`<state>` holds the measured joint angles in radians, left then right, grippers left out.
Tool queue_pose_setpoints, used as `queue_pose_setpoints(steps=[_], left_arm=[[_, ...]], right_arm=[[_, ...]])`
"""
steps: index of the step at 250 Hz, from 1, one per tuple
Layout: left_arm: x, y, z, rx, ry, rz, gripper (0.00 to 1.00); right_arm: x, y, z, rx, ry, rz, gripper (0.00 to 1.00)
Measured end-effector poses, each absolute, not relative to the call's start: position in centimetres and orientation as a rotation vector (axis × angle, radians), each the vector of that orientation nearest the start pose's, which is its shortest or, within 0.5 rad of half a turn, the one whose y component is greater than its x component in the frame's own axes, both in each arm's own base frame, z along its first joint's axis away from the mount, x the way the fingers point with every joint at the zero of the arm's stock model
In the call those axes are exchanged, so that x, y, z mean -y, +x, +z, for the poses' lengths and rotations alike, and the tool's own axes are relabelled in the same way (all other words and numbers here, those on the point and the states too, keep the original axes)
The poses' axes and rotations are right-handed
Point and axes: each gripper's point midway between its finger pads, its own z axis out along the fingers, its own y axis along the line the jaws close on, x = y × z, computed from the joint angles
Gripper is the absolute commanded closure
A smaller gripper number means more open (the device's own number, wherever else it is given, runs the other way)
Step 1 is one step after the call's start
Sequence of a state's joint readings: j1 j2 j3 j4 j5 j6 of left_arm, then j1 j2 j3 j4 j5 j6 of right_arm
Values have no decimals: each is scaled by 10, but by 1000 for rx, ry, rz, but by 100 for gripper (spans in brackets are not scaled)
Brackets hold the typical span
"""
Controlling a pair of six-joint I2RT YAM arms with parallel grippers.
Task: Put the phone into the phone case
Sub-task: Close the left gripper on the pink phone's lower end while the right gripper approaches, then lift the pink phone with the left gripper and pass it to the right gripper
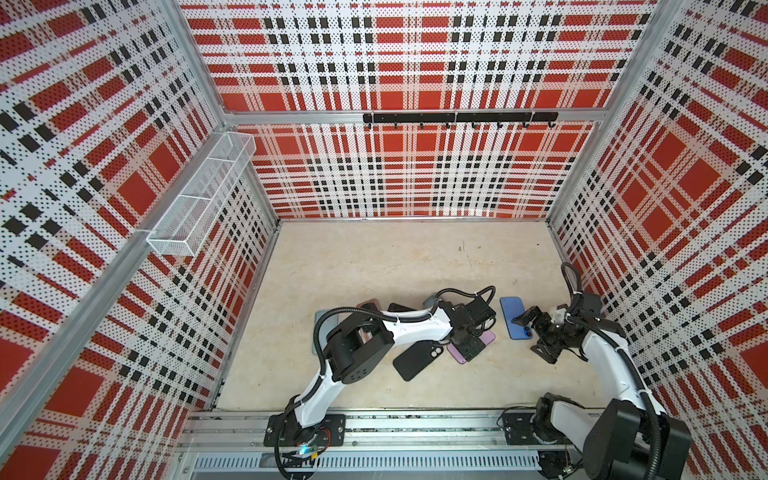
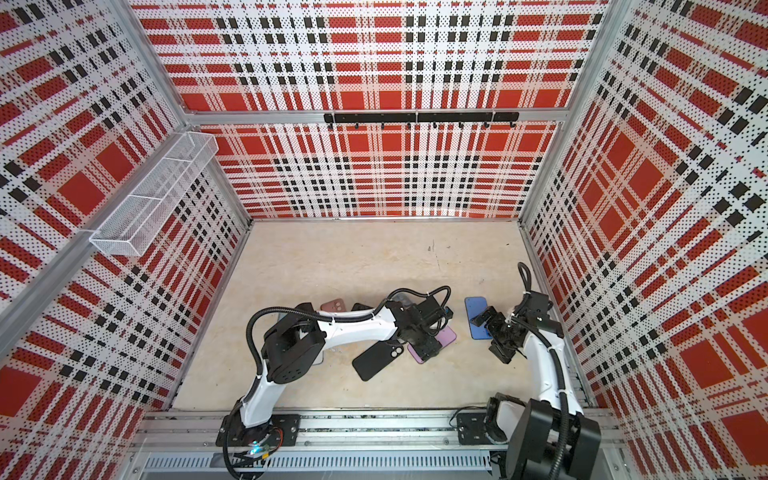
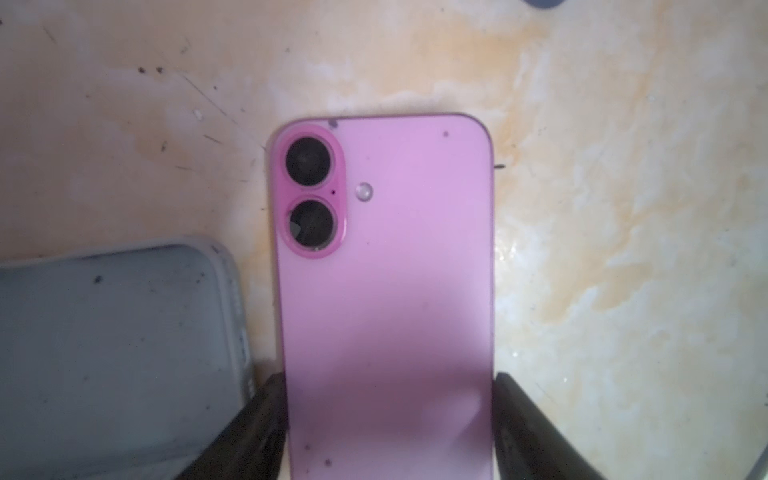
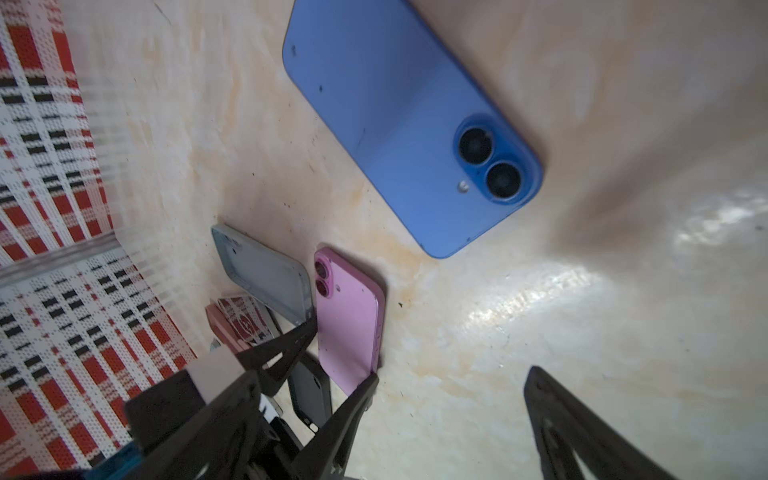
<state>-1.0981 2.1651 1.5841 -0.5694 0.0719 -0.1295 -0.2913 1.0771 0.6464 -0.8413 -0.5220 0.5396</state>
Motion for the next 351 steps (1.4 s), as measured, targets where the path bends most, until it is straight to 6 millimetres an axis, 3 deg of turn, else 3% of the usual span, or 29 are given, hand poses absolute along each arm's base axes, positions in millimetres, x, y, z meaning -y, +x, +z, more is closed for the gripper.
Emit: queue_pose_setpoints(steps=[28,54,109,184,249,351], left_arm=[[458,219,25,-2474,1322,-456,44],[460,220,25,-2470,1313,-479,44],[460,221,26,-2472,1283,-543,44],[461,220,29,-2477,1265,-631,44],[466,213,32,-2487,1267,-751,44],[467,208,37,-2527,1243,-876,41]], right_arm=[[-46,224,80,-2665,940,860,7],[-65,218,64,-2717,929,918,9],[-88,211,39,-2769,950,956,16],[-94,233,32,-2631,987,1049,37],[-94,239,25,-2560,970,1068,63],[-93,242,31,-2497,923,1079,84]])
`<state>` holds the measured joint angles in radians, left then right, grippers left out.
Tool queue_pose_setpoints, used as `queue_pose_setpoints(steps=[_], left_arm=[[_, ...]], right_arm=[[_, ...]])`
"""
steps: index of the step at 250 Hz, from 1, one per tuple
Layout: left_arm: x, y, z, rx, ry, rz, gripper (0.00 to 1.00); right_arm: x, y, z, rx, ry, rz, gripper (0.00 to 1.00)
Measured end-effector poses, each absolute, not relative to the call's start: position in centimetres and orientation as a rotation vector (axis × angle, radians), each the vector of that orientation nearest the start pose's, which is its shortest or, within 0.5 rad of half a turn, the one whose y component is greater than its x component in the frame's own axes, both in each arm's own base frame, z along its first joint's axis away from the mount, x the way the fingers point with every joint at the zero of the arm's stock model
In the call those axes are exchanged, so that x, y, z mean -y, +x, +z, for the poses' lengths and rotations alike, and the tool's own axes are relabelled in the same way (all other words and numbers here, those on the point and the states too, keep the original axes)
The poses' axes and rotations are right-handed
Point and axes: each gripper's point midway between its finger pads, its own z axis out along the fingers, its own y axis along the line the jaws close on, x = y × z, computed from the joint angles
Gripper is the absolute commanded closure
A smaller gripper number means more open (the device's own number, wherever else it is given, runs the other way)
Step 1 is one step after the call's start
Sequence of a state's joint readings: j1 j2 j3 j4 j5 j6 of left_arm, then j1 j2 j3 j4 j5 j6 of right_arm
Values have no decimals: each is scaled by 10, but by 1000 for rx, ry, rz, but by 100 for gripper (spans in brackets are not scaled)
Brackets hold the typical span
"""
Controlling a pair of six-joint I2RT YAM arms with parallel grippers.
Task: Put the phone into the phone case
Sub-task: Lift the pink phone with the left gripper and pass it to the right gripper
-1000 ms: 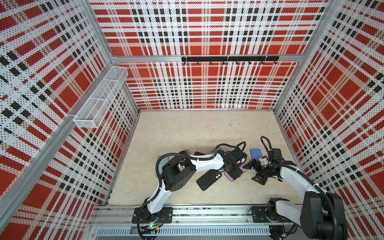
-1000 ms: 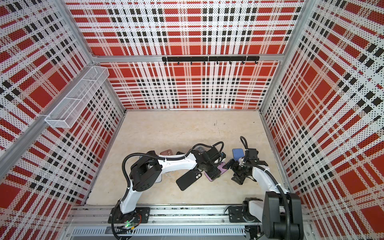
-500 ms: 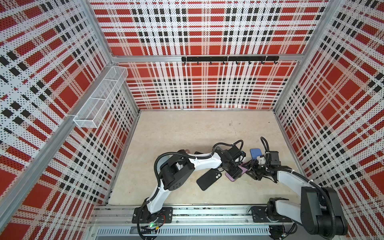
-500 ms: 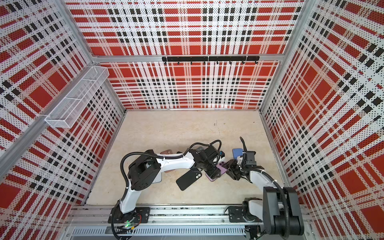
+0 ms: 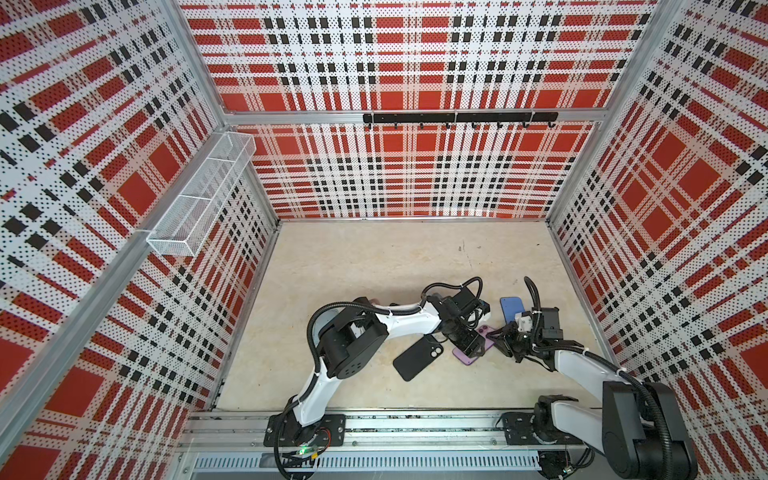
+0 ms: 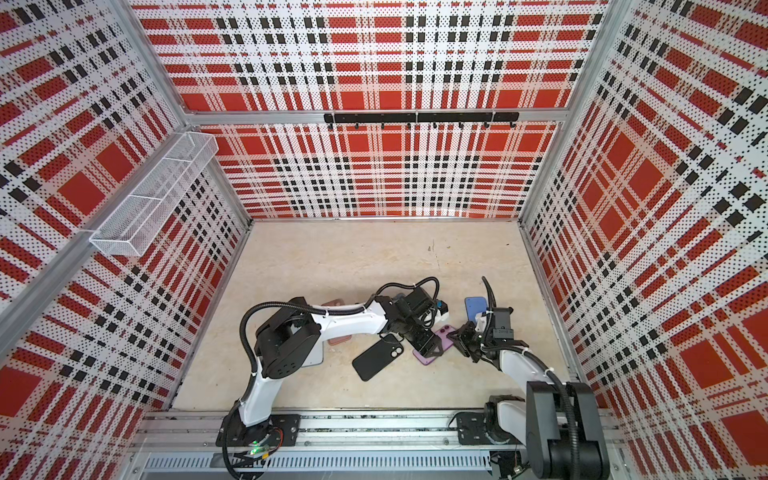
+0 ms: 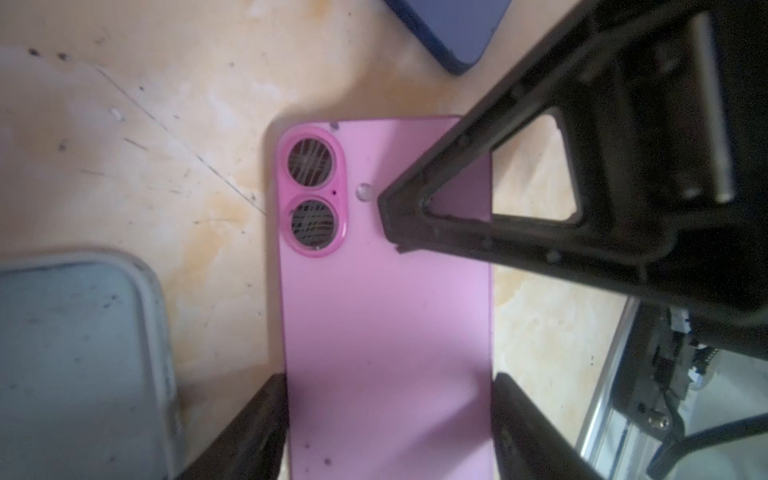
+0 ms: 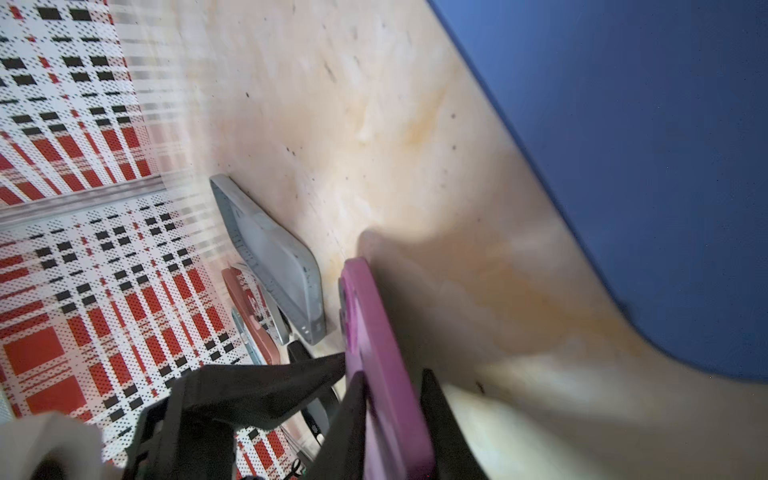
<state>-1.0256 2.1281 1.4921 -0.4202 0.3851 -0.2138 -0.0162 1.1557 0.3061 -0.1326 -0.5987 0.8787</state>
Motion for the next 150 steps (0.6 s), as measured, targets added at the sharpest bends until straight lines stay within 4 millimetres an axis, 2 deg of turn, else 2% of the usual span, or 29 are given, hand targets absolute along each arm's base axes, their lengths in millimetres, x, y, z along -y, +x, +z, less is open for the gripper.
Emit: queue_pose_setpoints(steps=[35,99,117,126,150], left_arm=[[467,209,40,-2544,1220,-933,39],[471,210,47,-2525,1216,-999,27],[473,209,49,-2519,1216,-1012,22],[473,210,51,-2512,1216,-1020,13],[471,212,57,-2504,1202,-1020,9]], right_arm=[[-93,245,40,-2460,874,1090,89],[-90,246,54,-2417,803,1059,99],[-89,246,60,-2407,781,1041,100],[-88,247,64,-2403,764,1032,100],[-86,254,83,-2365,734,1014,100]])
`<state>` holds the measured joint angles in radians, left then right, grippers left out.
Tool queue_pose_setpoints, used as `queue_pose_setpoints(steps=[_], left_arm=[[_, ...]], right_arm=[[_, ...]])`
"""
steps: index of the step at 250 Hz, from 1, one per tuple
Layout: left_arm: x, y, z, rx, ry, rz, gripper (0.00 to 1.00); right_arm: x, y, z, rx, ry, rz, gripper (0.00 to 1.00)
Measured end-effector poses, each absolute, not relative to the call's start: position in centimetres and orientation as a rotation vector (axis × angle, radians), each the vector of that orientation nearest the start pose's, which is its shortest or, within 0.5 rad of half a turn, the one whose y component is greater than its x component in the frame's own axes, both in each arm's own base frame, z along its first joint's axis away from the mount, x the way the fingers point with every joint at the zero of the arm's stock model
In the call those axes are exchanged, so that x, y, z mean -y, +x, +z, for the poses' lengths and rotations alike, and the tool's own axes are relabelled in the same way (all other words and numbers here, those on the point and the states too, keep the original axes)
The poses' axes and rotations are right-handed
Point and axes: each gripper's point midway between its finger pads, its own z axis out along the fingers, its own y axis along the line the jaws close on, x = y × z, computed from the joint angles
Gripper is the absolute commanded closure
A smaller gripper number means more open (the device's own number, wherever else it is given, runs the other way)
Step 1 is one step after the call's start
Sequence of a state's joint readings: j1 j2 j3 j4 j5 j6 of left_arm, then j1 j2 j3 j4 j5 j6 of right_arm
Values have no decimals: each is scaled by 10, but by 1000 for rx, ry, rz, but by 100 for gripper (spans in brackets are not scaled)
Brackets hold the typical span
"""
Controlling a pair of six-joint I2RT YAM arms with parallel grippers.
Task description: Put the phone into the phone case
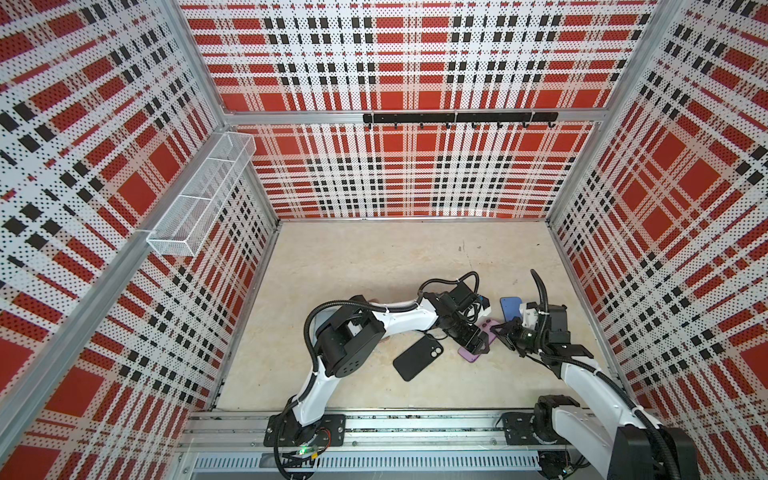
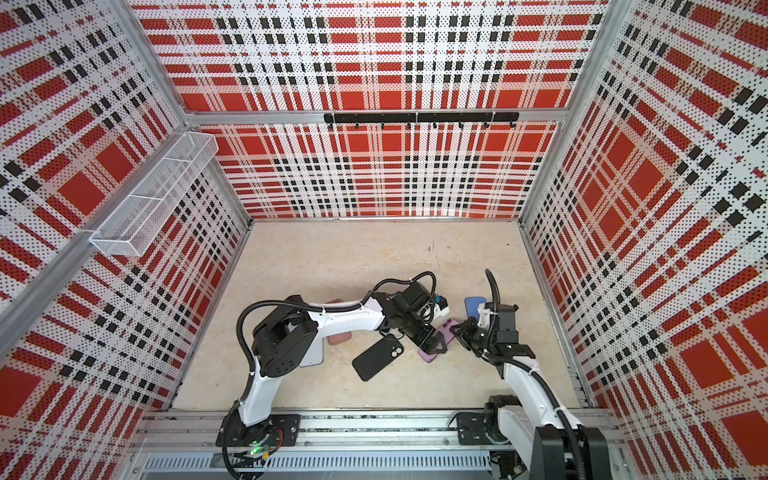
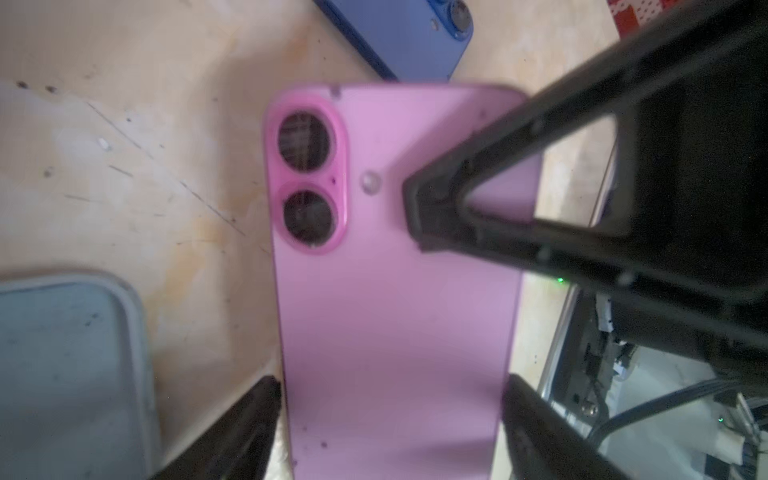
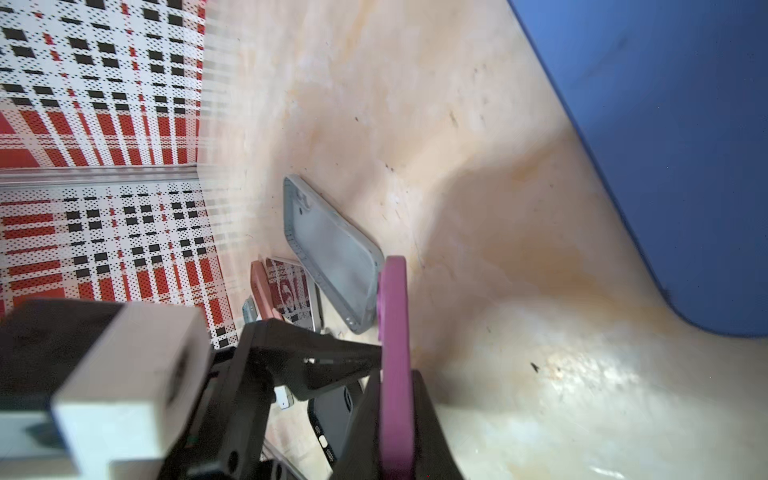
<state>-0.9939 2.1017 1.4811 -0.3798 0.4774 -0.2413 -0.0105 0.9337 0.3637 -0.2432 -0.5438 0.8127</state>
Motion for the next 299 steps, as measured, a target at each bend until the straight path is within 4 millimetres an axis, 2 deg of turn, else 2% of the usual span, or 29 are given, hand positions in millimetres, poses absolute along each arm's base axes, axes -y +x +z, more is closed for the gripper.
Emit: queue_pose_setpoints(steps=[38,51,56,71,94,113,121,125,146,168,197,235,267,299], left_arm=[[460,214,72,-2473,1172,-1040,6],[455,218,81,-2455,1152,-1046,4],[453,221,87,-2443,1143,-1049,0],[446,227,102,-2407,1114,-1055,1],[431,237,137,-2332,1062,-1062,0],[416,246,178,-2240,1009,-1078,0],[410,249,189,-2218,988,-1083,1],[404,252,202,-2193,969,-1090,1],[381,262,241,-2119,895,-1125,3],[354,272,268,-2057,804,-1195,6],[327,274,276,-2029,697,-1322,8],[327,261,268,-2029,694,-1468,10],[333,251,270,-1977,689,-1571,13],[337,249,280,-1888,636,-1661,17]], right_arm=[[-84,277,132,-2275,638,995,100],[-83,283,149,-2253,603,982,100],[-82,286,156,-2242,582,974,100],[-81,292,174,-2222,544,952,100],[-79,300,199,-2191,475,919,100],[-81,307,221,-2147,400,914,100],[-82,309,228,-2129,376,918,100],[-84,310,233,-2112,354,928,100],[-91,313,250,-2055,279,978,100],[-101,317,270,-1982,202,1052,100],[-116,319,307,-1848,102,1206,100],[-132,321,347,-1726,-1,1396,100],[-140,320,364,-1661,-60,1501,100],[-150,322,369,-1633,-96,1573,100]])
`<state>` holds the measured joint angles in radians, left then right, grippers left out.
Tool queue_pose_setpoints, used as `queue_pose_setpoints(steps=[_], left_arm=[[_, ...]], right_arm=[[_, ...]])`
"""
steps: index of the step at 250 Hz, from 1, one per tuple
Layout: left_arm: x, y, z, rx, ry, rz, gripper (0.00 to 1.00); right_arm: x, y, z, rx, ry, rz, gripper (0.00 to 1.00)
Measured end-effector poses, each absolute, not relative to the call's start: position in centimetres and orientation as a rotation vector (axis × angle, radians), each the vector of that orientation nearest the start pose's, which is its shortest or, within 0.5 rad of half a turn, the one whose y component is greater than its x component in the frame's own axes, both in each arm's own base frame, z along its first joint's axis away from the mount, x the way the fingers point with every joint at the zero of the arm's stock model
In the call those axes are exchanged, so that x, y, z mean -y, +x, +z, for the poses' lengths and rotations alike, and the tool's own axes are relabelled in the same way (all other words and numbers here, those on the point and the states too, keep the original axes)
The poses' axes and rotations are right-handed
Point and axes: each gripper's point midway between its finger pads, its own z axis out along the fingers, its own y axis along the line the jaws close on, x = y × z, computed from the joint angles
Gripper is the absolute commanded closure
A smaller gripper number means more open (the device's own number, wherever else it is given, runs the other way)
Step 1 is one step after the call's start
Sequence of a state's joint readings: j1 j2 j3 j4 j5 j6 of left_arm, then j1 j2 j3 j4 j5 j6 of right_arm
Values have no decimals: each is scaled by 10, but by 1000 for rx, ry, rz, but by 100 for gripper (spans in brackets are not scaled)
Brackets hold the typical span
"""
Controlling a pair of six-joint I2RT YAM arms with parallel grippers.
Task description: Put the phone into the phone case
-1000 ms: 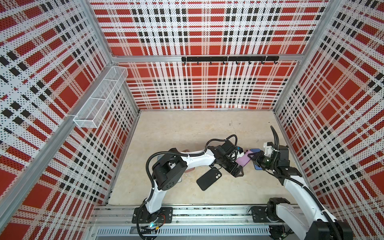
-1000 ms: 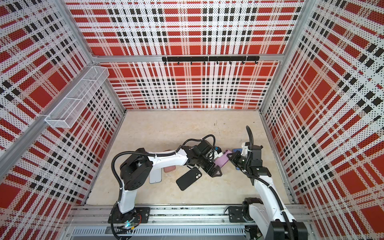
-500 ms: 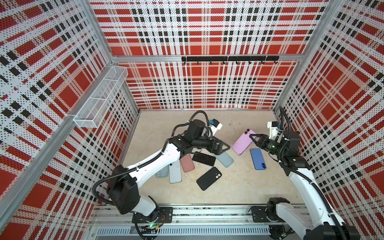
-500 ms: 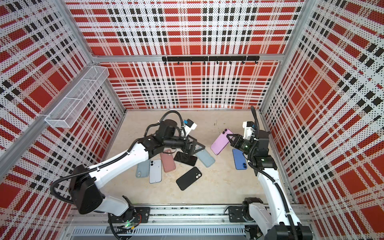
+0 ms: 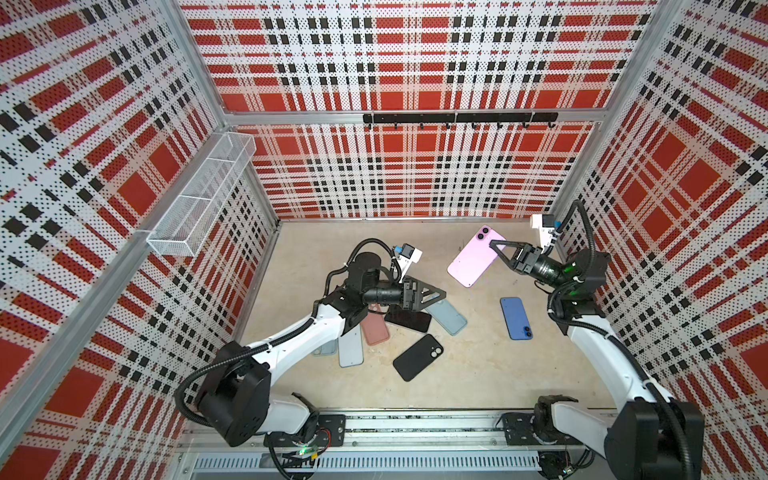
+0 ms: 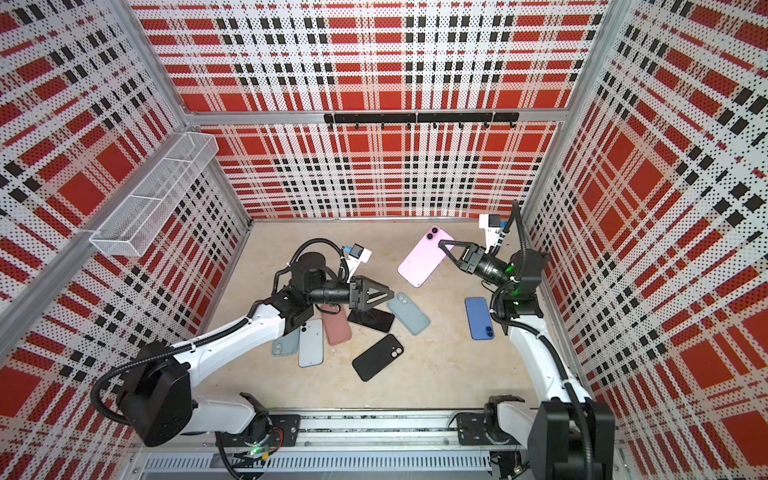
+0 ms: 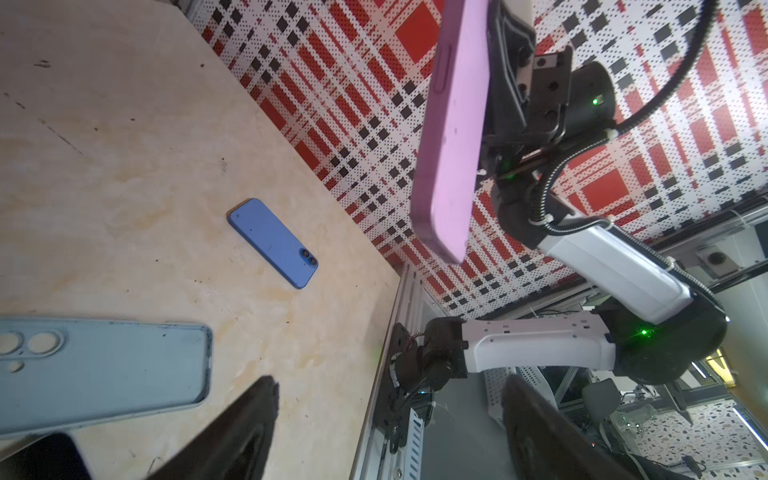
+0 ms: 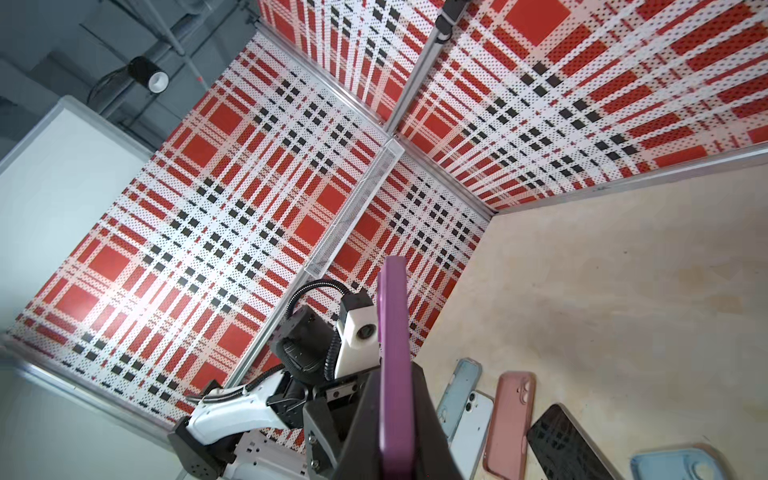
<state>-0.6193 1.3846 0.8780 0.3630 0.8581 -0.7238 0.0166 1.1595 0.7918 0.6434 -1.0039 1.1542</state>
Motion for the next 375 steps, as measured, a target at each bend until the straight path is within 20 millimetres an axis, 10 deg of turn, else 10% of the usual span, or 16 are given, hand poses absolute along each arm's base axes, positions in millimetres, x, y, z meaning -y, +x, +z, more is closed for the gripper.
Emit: queue_pose_setpoints(steps=[70,237,294,375], left_arm=[[348,258,314,-1660,519,-1837,26],[345,264,337,-1565,487,-1950,100],[335,258,340,-1591,550,-1843,100],[287,239,354,-1474,794,-1104,100]], right_arm=[[-185,311,383,-1620,-204,1657,100],[-205,311,383,-1654,-214,1559,100],[-205,317,380,-1732,-194,1490,36],[-183,307,424,-1861,-55,1308,20]])
